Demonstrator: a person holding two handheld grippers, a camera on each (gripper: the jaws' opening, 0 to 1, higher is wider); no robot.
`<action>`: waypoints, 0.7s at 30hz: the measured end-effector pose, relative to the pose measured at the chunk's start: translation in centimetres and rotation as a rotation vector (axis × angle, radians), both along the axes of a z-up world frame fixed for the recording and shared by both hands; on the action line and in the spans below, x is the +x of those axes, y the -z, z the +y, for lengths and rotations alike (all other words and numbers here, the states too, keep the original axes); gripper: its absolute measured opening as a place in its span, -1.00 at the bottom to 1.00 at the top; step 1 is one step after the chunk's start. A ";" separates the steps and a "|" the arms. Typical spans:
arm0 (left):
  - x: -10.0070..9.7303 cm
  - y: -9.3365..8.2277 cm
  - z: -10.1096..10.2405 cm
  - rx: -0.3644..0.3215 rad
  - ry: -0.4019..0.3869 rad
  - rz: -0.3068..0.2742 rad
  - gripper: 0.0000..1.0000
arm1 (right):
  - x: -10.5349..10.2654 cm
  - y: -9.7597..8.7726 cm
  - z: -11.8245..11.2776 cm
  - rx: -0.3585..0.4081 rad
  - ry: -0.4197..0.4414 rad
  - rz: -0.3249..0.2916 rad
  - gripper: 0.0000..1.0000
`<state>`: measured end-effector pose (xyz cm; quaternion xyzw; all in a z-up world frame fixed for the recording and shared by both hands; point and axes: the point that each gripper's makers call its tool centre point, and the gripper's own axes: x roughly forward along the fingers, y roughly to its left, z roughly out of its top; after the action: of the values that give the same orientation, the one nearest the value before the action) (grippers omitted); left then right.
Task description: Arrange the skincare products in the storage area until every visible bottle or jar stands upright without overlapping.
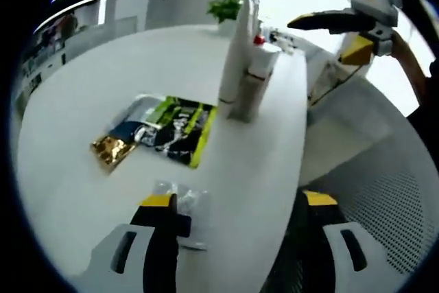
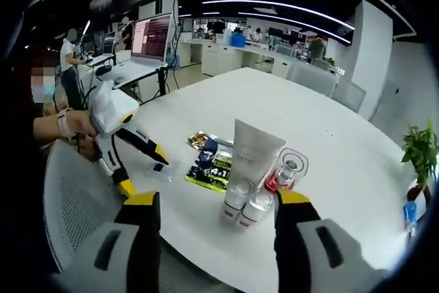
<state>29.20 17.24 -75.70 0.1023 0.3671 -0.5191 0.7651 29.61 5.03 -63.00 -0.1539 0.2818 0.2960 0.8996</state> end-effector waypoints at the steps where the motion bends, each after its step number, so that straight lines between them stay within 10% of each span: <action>1: 0.5 -0.1 0.0 -0.008 -0.013 -0.012 0.11 | 0.0 0.0 0.1 0.002 -0.003 0.000 0.34; 21: 3.9 2.4 1.8 0.081 -0.052 -0.060 -0.71 | -0.4 0.1 1.2 0.031 -0.008 0.023 0.30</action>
<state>33.08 19.07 -78.09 0.1392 0.3675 -0.4803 0.7842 29.18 6.23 -63.13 -0.1379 0.2868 0.3058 0.8973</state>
